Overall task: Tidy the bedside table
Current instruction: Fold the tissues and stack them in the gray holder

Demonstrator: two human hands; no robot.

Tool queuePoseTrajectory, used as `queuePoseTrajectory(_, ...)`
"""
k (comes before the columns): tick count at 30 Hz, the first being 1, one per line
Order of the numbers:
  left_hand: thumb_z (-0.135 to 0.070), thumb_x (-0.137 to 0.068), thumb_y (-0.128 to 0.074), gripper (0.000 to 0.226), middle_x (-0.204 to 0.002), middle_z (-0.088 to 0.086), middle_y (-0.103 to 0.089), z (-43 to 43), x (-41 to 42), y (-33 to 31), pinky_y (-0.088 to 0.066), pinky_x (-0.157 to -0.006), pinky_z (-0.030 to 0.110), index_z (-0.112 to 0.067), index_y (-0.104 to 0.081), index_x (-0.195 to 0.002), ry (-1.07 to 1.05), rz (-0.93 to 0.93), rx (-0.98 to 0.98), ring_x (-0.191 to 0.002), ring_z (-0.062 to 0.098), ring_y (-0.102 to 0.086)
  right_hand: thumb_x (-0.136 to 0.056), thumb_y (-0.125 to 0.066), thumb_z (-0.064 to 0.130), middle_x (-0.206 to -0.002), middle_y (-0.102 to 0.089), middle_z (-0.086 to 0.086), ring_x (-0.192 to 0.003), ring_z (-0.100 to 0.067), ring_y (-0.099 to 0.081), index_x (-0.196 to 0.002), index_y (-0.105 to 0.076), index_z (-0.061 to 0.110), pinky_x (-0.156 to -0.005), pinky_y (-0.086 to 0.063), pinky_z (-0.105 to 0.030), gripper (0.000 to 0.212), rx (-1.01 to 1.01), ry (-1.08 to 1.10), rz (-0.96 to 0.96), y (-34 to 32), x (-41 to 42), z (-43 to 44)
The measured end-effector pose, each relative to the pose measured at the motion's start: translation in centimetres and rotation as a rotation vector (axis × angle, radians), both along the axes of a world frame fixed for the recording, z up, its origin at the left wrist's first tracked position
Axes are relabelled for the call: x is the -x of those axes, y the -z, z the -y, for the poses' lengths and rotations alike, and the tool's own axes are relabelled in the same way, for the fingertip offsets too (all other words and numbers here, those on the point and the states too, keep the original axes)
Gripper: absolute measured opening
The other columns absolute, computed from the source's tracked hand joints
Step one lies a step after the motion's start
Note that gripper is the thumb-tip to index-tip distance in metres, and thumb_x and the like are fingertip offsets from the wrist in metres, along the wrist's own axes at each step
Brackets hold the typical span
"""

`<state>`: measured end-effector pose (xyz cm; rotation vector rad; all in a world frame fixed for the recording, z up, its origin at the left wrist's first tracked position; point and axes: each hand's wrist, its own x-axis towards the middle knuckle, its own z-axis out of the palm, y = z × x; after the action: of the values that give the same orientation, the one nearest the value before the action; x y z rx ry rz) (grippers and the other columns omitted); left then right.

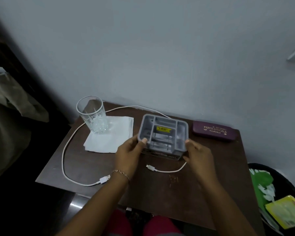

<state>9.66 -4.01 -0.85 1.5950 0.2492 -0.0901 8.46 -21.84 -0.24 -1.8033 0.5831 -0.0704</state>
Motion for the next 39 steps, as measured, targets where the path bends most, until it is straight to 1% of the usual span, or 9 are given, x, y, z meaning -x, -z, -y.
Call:
queuePoseTrajectory(7,-0.008,-0.087,-0.057,0.028,-0.104,0.008,-0.071,0.7,2.9,0.0,-0.052,-0.074,0.015,-0.007,-0.063,-0.114,0.077,-0.049,0.125,-0.096,0.012,-0.067,-0.093,-0.053,0.025,-0.091,-0.075,0.000,-0.087,-0.013,-0.070,-0.089,-0.075,0.028,-0.085,-0.053,-0.038,0.022,-0.169,0.036,-0.027,0.5,3.8,1.1)
queuePoseTrajectory(11,-0.017,-0.084,-0.062,0.040,-0.121,0.004,-0.061,-0.1,2.8,0.2,-0.047,-0.092,0.027,-0.012,-0.056,-0.123,-0.027,-0.082,0.087,-0.113,0.017,-0.057,-0.093,-0.053,0.030,-0.134,-0.055,-0.004,-0.122,-0.017,-0.050,-0.128,-0.056,0.018,-0.104,-0.036,-0.026,0.036,0.263,0.087,0.113,-0.9,4.8,-1.0)
queuePoseTrajectory(14,-0.014,-0.084,-0.063,0.040,-0.125,0.006,-0.056,-2.5,1.5,0.3,-0.044,-0.098,0.030,-0.013,-0.053,-0.122,-0.288,0.011,0.032,-0.118,0.018,-0.051,-0.093,-0.047,0.029,-0.127,-0.052,0.004,-0.118,-0.005,-0.046,-0.126,-0.055,0.013,-0.098,-0.034,-0.009,0.037,0.499,0.096,0.483,-3.5,6.3,-5.8)
queuePoseTrajectory(16,-0.012,-0.083,-0.065,0.043,-0.129,0.008,-0.051,-4.9,0.3,0.7,-0.044,-0.093,0.023,-0.012,-0.050,-0.123,-0.423,0.094,-0.055,-0.118,0.017,-0.048,-0.092,-0.043,0.029,-0.126,-0.057,0.005,-0.119,-0.004,-0.049,-0.123,-0.058,0.018,-0.098,-0.042,-0.020,0.035,0.528,-0.112,0.554,-2.9,6.6,-9.4)
queuePoseTrajectory(20,-0.012,-0.075,-0.073,0.065,-0.138,0.014,-0.040,-9.2,-2.8,2.5,-0.037,-0.107,0.037,-0.009,-0.039,-0.131,-0.537,0.167,-0.205,-0.124,0.022,-0.045,-0.092,-0.042,0.024,-0.121,-0.064,0.000,-0.119,-0.013,-0.055,-0.119,-0.060,0.017,-0.102,-0.042,-0.025,0.034,0.682,-0.428,0.474,1.0,3.6,-15.1)
queuePoseTrajectory(24,-0.017,-0.064,-0.082,0.079,-0.134,0.007,-0.044,-11.6,-5.5,3.7,-0.042,-0.103,0.039,-0.017,-0.038,-0.131,-0.377,0.230,-0.340,-0.121,0.021,-0.049,-0.082,-0.058,0.014,-0.117,-0.067,-0.009,-0.116,-0.027,-0.059,-0.110,-0.065,0.009,-0.098,-0.046,-0.045,0.030,0.873,-0.554,0.365,5.5,-0.7,-17.1)
queuePoseTrajectory(29,-0.035,-0.055,-0.085,0.074,-0.123,-0.004,-0.057,-12.3,-7.5,4.4,-0.048,-0.096,0.037,-0.028,-0.046,-0.118,-0.238,0.251,-0.335,-0.112,0.014,-0.056,-0.081,-0.056,0.015,-0.110,-0.069,-0.009,-0.109,-0.026,-0.063,-0.099,-0.068,0.013,-0.099,-0.044,-0.045,0.022,0.997,-0.582,0.336,7.2,-2.5,-16.5)
queuePoseTrajectory(36,-0.023,-0.059,-0.085,0.075,-0.117,-0.009,-0.055,-12.8,-8.8,4.4,-0.041,-0.078,0.001,-0.016,-0.047,-0.124,-0.199,0.265,-0.332,-0.105,0.008,-0.053,-0.085,-0.058,0.020,-0.125,-0.062,-0.008,-0.120,-0.024,-0.056,-0.116,-0.061,0.016,-0.104,-0.038,-0.045,0.032,1.013,-0.644,0.332,7.7,-1.5,-15.8)
queuePoseTrajectory(39,-0.022,-0.058,-0.085,0.075,-0.114,-0.010,-0.055,-12.7,-9.1,4.3,-0.041,-0.078,0.000,-0.016,-0.048,-0.124,-0.157,0.269,-0.349,-0.102,0.007,-0.053,-0.086,-0.048,0.024,-0.125,-0.062,-0.006,-0.119,-0.022,-0.057,-0.117,-0.061,0.018,-0.104,-0.037,-0.044,0.034,1.017,-0.626,0.323,7.5,-0.3,-15.5)
